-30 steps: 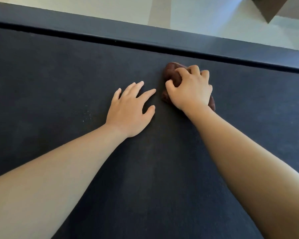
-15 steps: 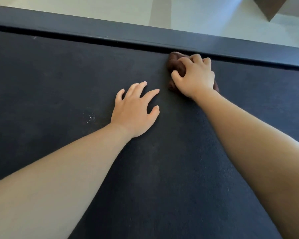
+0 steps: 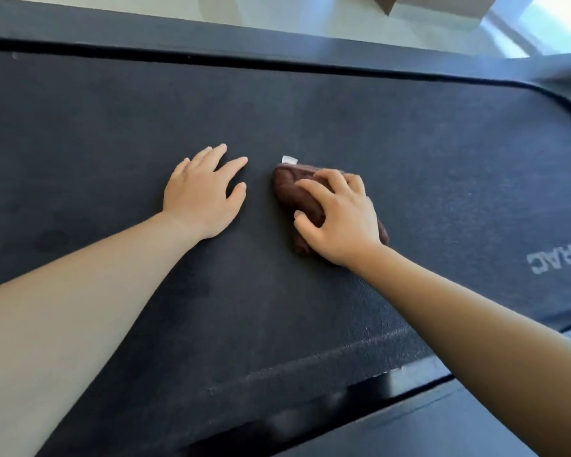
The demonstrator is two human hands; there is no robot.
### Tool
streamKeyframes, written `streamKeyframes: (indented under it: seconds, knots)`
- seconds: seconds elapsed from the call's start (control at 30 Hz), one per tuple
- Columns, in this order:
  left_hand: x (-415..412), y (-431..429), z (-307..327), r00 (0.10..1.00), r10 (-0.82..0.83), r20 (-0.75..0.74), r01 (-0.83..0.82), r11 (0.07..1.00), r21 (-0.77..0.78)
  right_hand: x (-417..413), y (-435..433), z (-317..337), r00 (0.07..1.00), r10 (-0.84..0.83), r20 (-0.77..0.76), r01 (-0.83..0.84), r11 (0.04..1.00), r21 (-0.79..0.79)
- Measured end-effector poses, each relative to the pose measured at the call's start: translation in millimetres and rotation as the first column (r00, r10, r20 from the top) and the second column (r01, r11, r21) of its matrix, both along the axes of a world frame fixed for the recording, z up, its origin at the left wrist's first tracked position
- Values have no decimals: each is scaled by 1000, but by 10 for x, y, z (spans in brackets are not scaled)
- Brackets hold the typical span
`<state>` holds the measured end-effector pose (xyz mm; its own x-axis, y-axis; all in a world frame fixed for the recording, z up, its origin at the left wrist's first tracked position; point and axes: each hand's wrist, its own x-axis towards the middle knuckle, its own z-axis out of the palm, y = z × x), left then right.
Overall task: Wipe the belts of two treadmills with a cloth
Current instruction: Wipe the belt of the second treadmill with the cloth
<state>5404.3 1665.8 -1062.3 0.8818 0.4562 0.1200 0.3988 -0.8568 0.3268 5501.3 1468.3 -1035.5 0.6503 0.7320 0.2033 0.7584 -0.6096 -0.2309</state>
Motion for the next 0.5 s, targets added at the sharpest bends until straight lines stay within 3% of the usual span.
streamKeyframes:
  seconds: [0.2, 0.5]
  knots:
    - [-178, 131, -2, 1000, 23, -16, -23, 1000, 15, -325, -66, -36, 998, 51, 30, -54, 995, 87]
    - [450, 347, 22, 988, 130, -89, -132, 991, -16, 550, 897, -95, 997, -70, 24, 68, 996, 60]
